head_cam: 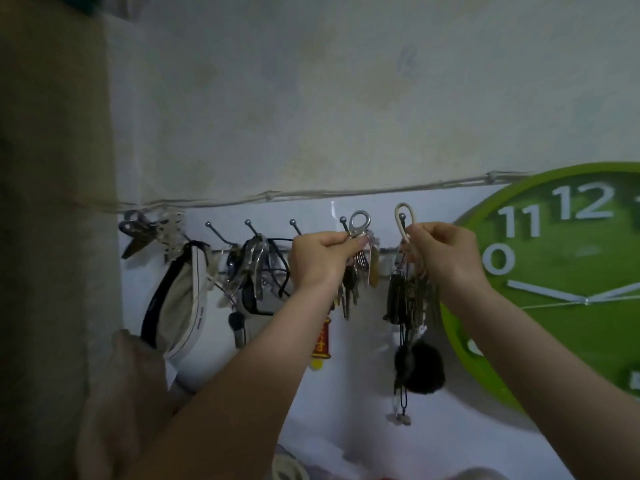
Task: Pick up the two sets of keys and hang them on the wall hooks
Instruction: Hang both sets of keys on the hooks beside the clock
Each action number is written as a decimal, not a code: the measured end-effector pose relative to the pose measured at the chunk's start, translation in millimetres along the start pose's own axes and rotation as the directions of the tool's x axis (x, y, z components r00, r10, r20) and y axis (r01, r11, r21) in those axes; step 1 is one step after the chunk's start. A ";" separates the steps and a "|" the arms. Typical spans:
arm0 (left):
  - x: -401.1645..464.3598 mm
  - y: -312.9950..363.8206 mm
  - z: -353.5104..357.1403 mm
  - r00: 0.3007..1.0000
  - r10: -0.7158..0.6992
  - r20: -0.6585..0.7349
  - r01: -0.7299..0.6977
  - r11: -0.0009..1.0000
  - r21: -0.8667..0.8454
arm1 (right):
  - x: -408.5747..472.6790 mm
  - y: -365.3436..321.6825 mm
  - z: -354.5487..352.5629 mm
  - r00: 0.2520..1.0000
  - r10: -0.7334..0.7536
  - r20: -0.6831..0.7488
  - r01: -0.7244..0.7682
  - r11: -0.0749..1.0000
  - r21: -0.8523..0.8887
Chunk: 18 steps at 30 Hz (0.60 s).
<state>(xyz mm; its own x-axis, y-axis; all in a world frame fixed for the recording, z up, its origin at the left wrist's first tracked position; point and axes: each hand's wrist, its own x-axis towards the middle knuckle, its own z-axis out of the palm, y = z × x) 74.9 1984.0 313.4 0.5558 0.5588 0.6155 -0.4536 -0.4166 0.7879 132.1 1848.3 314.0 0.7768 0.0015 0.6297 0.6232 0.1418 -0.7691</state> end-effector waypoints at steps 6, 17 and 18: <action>27.3 -16.7 -1.4 0.998 -0.031 -0.048 0.030 0.999 -0.034 | 10.0 11.9 9.1 1.000 -0.007 -0.030 0.006 0.999 -0.047; 39.7 -47.1 5.7 0.993 -0.083 0.090 0.075 0.993 0.090 | 10.4 32.7 23.6 0.982 0.107 -0.158 -0.146 0.953 -0.264; 38.5 -51.8 7.0 0.992 -0.091 0.089 0.082 0.992 0.094 | 7.8 35.7 24.5 0.979 0.110 -0.169 -0.156 0.946 -0.284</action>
<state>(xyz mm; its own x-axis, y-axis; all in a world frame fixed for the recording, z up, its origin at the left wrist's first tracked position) 124.6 2022.0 296.4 0.6547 0.5281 0.5408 -0.3386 -0.4348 0.8345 158.3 1877.7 294.2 0.8449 -0.1505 0.5134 0.4944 -0.1471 -0.8567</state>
